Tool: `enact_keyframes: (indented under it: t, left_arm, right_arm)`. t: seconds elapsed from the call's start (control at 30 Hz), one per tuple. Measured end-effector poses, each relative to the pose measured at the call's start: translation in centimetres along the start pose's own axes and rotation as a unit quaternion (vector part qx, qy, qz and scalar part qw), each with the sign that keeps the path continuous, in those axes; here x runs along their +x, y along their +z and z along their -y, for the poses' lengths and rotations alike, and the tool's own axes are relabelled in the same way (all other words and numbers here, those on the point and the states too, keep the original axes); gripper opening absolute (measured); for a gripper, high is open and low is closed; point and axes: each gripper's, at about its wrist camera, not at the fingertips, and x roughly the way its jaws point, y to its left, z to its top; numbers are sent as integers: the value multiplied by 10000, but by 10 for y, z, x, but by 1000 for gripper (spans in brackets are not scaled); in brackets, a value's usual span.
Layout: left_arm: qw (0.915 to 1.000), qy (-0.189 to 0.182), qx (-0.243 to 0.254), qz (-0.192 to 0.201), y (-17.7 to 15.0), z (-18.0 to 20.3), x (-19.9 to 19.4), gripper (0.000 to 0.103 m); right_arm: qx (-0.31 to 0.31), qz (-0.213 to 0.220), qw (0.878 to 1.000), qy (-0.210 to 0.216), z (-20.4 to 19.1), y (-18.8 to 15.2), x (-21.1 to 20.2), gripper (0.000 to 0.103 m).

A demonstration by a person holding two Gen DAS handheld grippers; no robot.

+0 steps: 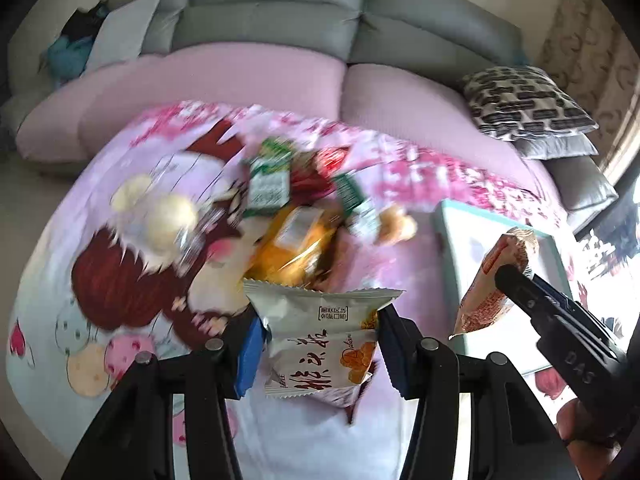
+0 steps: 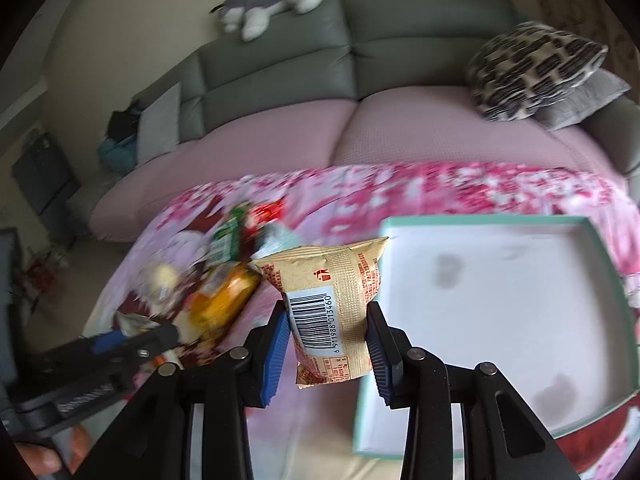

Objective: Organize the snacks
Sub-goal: 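Carry both packets over the teal tray and open both grippers to drop them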

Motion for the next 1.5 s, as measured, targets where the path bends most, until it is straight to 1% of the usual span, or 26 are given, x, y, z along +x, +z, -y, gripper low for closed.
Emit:
enact_keyframes:
  t: [0.2,0.37,0.6,0.7,0.77,0.9,1.07,1.23,1.5]
  left_arm:
    - [9979,-207,566,257,23,49,-6,54]
    - [9942,-414,929,339,36,88,-2,54]
    - [9875,-632,1392,380,49,134,17,54]
    - [9848,-690,1540,414,53,150,34,54]
    - [9846,-714,1546,387,53,157,46,54]
    - [9848,-845,1479,347,52,168,69,54]
    - [9821,-845,1644,352,53,185,92,54]
    - [9814,-857,1693,294,50,195,109,54]
    - [9813,-828,1718,267,50,199,120,54]
  right_arm:
    - [382,214,9979,-468,43,8,-13,40]
    - [750,317,9936,-779,76,12,-20,40]
    - [1173,326,9851,-1213,116,12,-23,40]
    - [1247,315,9791,-1575,130,11,-22,40]
    - [1295,263,9738,-1851,141,9,-17,40]
    - [1487,219,9670,-2055,163,5,-9,40]
    - [1518,308,9604,-2314,174,4,-5,40]
    - [1475,339,9572,-2466,180,5,-1,40]
    - [1481,295,9561,-2513,182,7,1,40]
